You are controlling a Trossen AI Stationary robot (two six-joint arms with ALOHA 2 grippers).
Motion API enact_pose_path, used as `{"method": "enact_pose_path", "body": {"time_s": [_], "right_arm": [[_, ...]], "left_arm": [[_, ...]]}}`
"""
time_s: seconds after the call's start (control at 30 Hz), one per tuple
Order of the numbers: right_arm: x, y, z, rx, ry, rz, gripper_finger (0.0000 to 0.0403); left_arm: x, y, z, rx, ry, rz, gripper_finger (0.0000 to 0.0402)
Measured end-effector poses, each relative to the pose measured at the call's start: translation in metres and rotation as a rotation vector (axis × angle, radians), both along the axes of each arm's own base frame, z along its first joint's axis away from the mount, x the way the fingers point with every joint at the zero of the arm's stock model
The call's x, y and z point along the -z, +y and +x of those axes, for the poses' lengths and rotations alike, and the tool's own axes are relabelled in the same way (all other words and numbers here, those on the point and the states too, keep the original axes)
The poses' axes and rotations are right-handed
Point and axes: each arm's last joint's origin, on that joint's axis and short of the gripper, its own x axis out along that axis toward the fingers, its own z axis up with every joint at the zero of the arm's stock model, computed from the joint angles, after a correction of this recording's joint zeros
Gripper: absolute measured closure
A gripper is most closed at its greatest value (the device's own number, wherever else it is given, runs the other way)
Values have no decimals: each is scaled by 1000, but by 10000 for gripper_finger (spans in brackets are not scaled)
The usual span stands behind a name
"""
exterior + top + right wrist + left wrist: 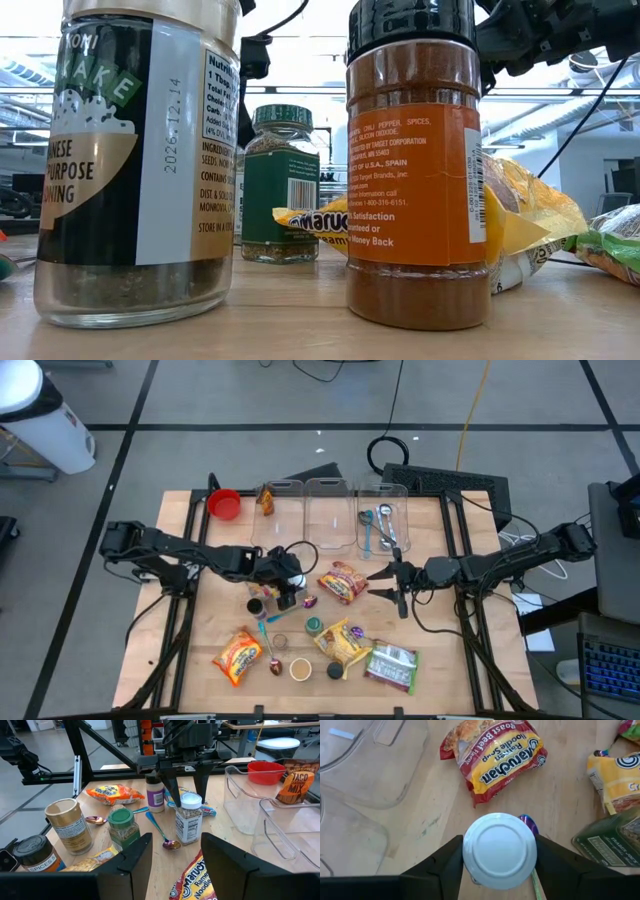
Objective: Pick & Place Food Item
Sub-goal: Put the white seasoning bottle into the left transparent bin
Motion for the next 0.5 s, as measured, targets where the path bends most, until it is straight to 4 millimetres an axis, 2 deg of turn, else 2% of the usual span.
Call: {"method": "enact_pose_path", "body": {"time_s": [0.13, 0.2, 0.3, 0.5], "right_arm": [[0, 0, 0, 0, 0, 0, 243], [0, 0, 0, 0, -1, 0, 243], [0, 0, 0, 0, -3, 1, 243], [-1, 0, 0, 0, -8, 2, 243]], "left_arm": [[-4, 1, -3, -9, -6, 13, 192], [-12, 1, -6, -14, -32, 17, 192], [-36, 2, -9, -24, -91, 25, 192], [-97, 5, -23, -44, -159, 120, 192]]}}
